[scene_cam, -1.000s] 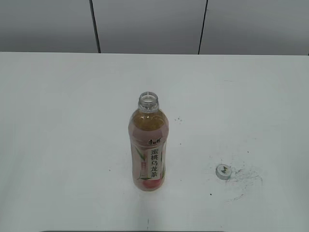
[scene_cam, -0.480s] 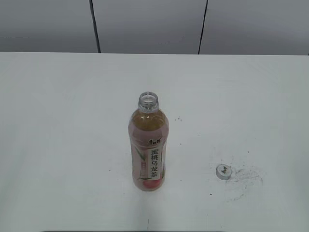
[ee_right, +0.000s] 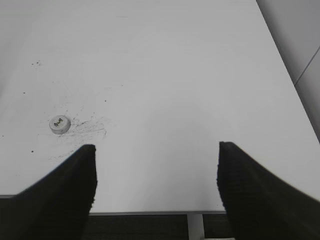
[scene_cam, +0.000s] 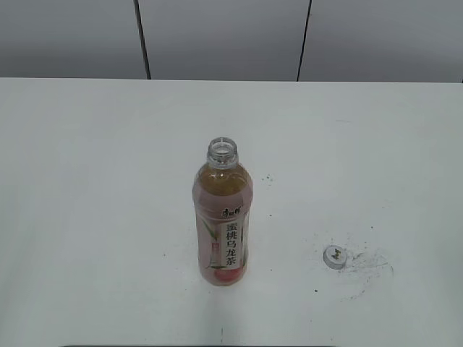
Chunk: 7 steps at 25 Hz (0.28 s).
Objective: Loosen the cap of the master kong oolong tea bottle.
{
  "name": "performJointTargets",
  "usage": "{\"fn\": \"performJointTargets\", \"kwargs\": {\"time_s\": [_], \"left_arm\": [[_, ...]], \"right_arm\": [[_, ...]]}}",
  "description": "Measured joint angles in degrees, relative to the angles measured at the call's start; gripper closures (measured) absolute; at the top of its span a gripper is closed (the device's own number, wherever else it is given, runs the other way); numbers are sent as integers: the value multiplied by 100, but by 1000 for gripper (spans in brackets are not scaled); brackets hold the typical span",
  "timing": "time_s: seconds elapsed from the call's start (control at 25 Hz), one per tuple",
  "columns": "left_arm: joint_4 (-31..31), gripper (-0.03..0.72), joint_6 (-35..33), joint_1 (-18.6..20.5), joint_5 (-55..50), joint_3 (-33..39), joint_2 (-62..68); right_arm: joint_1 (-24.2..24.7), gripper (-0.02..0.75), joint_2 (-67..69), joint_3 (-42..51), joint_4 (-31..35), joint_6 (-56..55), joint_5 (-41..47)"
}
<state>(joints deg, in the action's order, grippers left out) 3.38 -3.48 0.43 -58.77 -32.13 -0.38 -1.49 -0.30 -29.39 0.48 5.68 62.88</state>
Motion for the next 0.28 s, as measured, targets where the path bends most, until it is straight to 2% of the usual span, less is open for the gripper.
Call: {"fn": "performJointTargets", "kwargs": {"time_s": [0.28], "left_arm": [[0, 240, 0, 0, 0, 0, 0]], "right_arm": [[0, 174, 0, 0, 7, 0, 0]]}}
